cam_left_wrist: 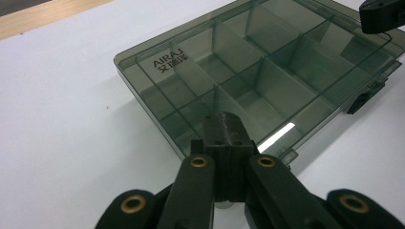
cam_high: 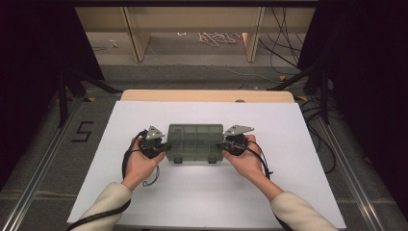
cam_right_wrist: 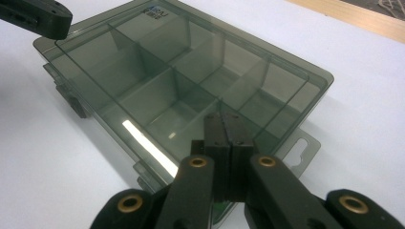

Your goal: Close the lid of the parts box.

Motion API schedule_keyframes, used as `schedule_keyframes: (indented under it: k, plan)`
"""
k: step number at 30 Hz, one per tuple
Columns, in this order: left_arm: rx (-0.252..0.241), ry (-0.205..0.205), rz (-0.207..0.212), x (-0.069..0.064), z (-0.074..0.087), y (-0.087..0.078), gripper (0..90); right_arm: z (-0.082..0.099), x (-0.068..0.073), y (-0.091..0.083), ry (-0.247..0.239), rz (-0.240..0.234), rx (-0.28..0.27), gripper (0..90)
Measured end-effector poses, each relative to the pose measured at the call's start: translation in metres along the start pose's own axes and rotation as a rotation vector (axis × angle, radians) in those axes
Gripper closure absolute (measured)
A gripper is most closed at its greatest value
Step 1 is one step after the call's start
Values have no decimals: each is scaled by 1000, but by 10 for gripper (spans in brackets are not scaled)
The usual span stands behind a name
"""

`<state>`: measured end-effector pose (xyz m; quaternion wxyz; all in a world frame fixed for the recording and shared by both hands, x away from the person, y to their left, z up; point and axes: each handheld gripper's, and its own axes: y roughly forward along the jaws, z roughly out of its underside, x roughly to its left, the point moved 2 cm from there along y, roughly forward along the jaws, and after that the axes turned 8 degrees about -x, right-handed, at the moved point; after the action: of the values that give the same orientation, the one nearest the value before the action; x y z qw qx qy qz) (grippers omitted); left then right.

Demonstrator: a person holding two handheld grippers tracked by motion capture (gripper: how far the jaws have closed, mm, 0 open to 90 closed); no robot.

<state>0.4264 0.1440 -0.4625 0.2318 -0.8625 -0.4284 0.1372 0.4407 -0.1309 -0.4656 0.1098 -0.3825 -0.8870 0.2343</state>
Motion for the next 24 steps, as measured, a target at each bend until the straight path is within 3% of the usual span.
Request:
schedule_keyframes:
  k: [4,6,8,11,12,14,16,17,19,20,22,23,24]
  plan:
    - [21,26,3,1,1,0,900,1,0,0,2,-4,9,900]
    - [15,13,-3,0,2,1,900,1,0,0,9,-2,13,900]
    - [48,51,12,2,2,-1,900,2,-1,0,0,-1,13,900]
    - [18,7,0,-1,3,2,900,3,-1,1,5,-1,9,900]
    - [48,34,6,0,4,1,900,3,-1,1,11,-1,12,900]
    - [57,59,9,1,3,0,900,4,-2,1,4,-1,12,900]
    - [58,60,6,1,3,0,900,4,-2,1,9,-1,11,900]
    - [19,15,-3,-3,4,3,900,4,-2,1,8,-1,11,900]
    - [20,15,5,-3,4,3,900,4,-2,1,8,-1,8,900]
    - [39,41,6,-2,4,2,900,5,-2,1,14,0,-1,900]
    - [21,29,-5,-5,5,4,900,5,-1,1,27,-2,-1,900]
    - [37,53,0,-4,4,3,900,6,-3,1,8,0,-8,900]
    - [24,32,-3,-5,5,4,900,6,-3,1,7,2,-10,900]
